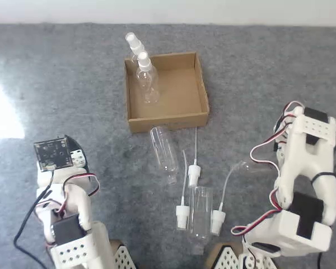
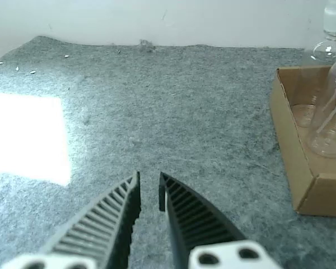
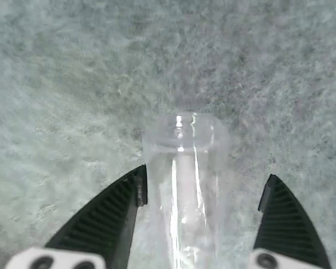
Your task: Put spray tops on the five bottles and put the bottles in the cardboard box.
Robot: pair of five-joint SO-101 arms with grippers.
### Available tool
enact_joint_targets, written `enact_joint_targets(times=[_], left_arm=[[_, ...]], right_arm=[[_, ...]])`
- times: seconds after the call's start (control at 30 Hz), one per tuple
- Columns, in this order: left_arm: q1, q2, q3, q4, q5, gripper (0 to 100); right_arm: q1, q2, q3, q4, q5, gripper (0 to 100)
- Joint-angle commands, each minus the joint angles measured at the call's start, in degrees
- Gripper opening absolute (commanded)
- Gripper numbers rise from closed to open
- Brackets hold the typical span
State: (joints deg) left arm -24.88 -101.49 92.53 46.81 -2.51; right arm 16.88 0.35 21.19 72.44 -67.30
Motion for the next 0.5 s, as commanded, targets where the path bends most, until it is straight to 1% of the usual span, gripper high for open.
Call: enact_joint_targets(times=[0.0, 0.1, 0.3, 0.47], left_arm=[[-0.2, -0.4, -0.7, -1.9, -0.4, 6], [-0.2, -0.4, -0.7, -1.9, -0.4, 6], [-0.2, -0.4, -0.7, -1.9, -0.4, 6], [-0.2, -0.4, -0.7, -1.9, -0.4, 6]], right_arm=[[-0.1, -4.0, -8.1, 5.8, -0.3, 28.1], [-1.7, -3.9, -11.9, 10.2, 0.7, 28.1], [-5.7, -3.9, -17.4, 17.2, 6.9, 28.1], [-7.8, -3.9, -20.3, 20.5, 11.3, 28.1]])
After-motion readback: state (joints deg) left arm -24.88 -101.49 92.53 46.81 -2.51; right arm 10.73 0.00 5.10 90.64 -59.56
